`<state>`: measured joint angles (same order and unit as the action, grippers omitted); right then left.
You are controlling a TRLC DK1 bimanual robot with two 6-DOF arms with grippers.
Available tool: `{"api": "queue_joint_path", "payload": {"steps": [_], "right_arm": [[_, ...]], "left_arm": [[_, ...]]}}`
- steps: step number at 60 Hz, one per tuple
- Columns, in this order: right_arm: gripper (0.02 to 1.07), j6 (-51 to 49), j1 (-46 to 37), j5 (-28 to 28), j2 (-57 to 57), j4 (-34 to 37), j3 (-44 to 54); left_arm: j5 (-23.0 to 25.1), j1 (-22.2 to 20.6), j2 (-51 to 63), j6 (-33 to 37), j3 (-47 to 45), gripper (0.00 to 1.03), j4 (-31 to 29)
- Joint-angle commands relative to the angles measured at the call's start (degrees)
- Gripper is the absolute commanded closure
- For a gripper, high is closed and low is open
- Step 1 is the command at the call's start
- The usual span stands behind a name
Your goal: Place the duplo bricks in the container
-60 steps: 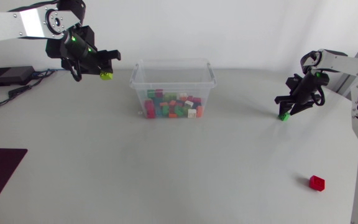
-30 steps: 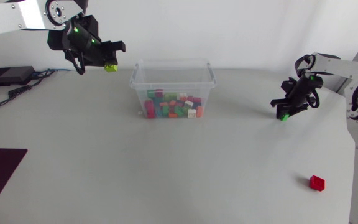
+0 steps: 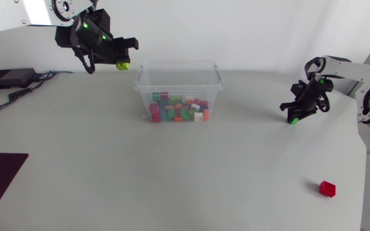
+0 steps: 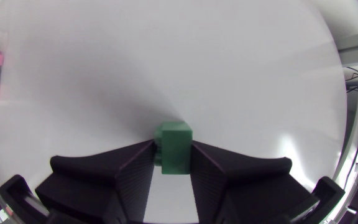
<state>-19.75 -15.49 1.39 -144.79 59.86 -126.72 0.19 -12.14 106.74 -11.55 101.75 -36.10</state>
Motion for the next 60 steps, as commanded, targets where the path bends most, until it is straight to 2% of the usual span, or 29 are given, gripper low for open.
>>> {"api": "queue_joint_path", "payload": {"steps": [1, 10, 22, 40, 60], "right_arm": [[0.77, 0.24, -0.16, 0.19, -1.90, -0.62, -0.55], [0.78, 0.59, -0.16, 0.28, -1.28, -1.67, 0.94], [0.82, 1.73, 0.19, 0.37, 4.78, -5.54, 7.80], [0.83, 2.70, 2.74, 2.22, 18.84, -10.46, 21.77], [0.84, 4.72, 8.63, 5.20, 33.35, -11.43, 29.07]], "left_arm": [[0.43, -0.51, -1.80, 0.21, 2.31, 0.68, 0.06], [0.43, -1.13, -1.71, 0.21, 2.40, 0.68, 1.12], [0.43, -2.27, -0.30, 0.21, 3.89, 0.68, 1.47], [0.43, -5.35, 2.42, -0.23, 6.35, 0.68, 1.56], [0.43, -5.88, 7.17, -0.23, 7.76, 0.68, 3.58]]}}
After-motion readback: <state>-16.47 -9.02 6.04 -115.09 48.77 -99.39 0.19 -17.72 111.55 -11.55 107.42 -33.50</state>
